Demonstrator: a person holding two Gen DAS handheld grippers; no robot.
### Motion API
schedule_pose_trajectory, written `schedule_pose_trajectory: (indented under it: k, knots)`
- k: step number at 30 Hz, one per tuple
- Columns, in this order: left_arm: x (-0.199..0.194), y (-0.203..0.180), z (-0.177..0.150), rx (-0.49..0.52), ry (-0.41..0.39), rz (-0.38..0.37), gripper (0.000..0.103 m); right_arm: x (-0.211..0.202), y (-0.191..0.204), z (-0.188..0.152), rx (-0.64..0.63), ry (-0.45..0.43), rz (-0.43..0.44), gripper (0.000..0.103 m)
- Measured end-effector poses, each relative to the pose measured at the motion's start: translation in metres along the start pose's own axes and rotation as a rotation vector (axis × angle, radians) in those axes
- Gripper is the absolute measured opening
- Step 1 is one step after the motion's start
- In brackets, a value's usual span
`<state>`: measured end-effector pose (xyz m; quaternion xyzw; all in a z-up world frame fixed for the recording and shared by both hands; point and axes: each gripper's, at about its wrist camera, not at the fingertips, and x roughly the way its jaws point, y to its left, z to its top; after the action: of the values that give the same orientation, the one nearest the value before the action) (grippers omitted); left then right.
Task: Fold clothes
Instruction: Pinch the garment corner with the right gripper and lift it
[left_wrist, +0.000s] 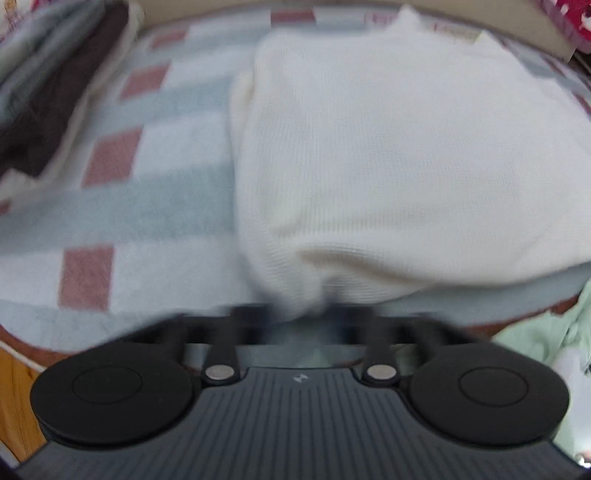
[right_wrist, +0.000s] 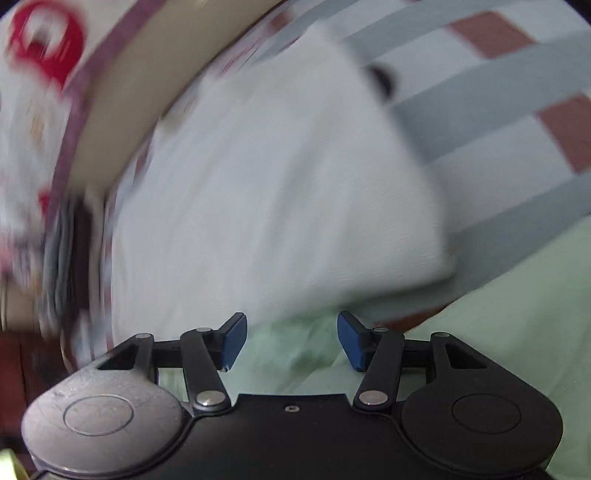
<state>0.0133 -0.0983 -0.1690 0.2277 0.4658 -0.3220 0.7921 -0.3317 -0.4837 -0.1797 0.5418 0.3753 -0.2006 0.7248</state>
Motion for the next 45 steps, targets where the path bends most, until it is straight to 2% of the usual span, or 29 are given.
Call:
schedule_pose_trajectory:
  k: [2,3,5,6,8,11,14,16,17,18,19,20,21,25,27,28,31,34,36,38,39,40,41,43,44,45]
  knots:
    - [-0.029,0.003,0.004,-0.004,-0.153,0.051,0.009,-0.004,-0.010,0.005,0.073,-0.044,0.012,0.060]
    - [-0.041,0.008,0.004,-0.040,-0.192,0.057,0.009,-0.004,-0.012,0.006,0.075,-0.050,0.001,0.060]
    - [-0.053,0.012,-0.003,-0.094,-0.205,0.062,0.008,-0.004,-0.015,0.007,0.075,-0.053,-0.034,0.059]
    - [-0.056,0.012,-0.007,-0.100,-0.201,0.078,0.007,-0.003,-0.017,0.007,0.080,-0.052,-0.053,0.059]
    - [-0.045,0.000,-0.017,-0.008,-0.118,0.195,0.004,0.000,-0.021,0.007,0.096,-0.056,-0.083,0.058]
    - [-0.033,0.010,-0.017,-0.049,-0.036,0.219,0.004,0.003,-0.027,0.008,0.113,-0.083,-0.123,0.058]
    - [-0.054,0.022,-0.011,-0.130,-0.156,0.115,0.012,0.002,-0.036,0.008,0.110,-0.135,-0.097,0.060]
    - [-0.064,0.014,-0.005,-0.140,-0.214,0.014,0.040,0.004,-0.039,0.007,0.075,-0.157,-0.071,0.060]
    - [-0.063,0.006,0.001,-0.137,-0.221,-0.041,0.046,0.006,-0.039,0.006,0.047,-0.184,-0.057,0.060]
    - [-0.061,-0.003,0.008,-0.134,-0.214,-0.088,0.048,0.008,-0.038,0.006,0.029,-0.211,-0.050,0.061]
    - [-0.057,-0.015,0.015,-0.124,-0.198,-0.128,0.048,0.011,-0.033,0.008,0.011,-0.229,-0.059,0.060]
    - [-0.052,-0.029,0.023,-0.104,-0.182,-0.163,0.048,0.014,-0.027,0.010,-0.007,-0.245,-0.070,0.033]
    - [-0.047,-0.045,0.030,-0.079,-0.163,-0.188,0.048,0.011,-0.018,0.013,-0.048,-0.268,-0.055,0.020]
    - [-0.018,-0.101,0.049,0.022,-0.065,-0.234,0.051,-0.027,0.019,0.015,-0.209,-0.396,0.004,0.018]
    - [-0.002,-0.127,0.055,0.072,-0.003,-0.250,0.050,-0.034,0.014,0.014,-0.179,-0.396,-0.038,0.018]
    - [0.009,-0.134,0.049,0.090,0.052,-0.244,0.047,-0.033,0.008,0.013,-0.155,-0.388,-0.067,0.017]
    - [0.021,-0.138,0.028,0.104,0.120,-0.247,0.047,-0.017,-0.012,0.013,-0.138,-0.346,-0.137,0.016]
    - [0.022,-0.135,0.022,0.086,0.146,-0.250,0.048,-0.016,-0.030,0.014,-0.096,-0.331,-0.154,0.017]
    - [0.020,-0.131,0.021,0.067,0.155,-0.252,0.048,-0.021,-0.047,0.012,-0.015,-0.334,-0.129,0.026]
    - [0.017,-0.129,0.021,0.055,0.154,-0.250,0.049,-0.020,-0.055,0.009,0.033,-0.318,-0.096,0.039]
    - [0.015,-0.128,0.020,0.050,0.145,-0.252,0.051,-0.019,-0.059,0.008,0.055,-0.309,-0.080,0.041]
    - [0.012,-0.126,0.020,0.045,0.136,-0.255,0.051,-0.015,-0.059,0.006,0.050,-0.293,-0.068,0.049]
    - [0.009,-0.124,0.021,0.036,0.128,-0.261,0.052,-0.010,-0.058,0.005,0.041,-0.276,-0.058,0.052]
    - [0.005,-0.119,0.023,0.016,0.110,-0.278,0.053,-0.002,-0.052,0.003,-0.001,-0.286,-0.057,0.053]
    - [0.003,-0.116,0.024,0.004,0.102,-0.287,0.053,0.000,-0.049,0.003,-0.026,-0.302,-0.054,0.025]
    - [0.001,-0.112,0.026,-0.009,0.095,-0.294,0.053,-0.002,-0.042,0.003,-0.046,-0.316,-0.066,0.011]
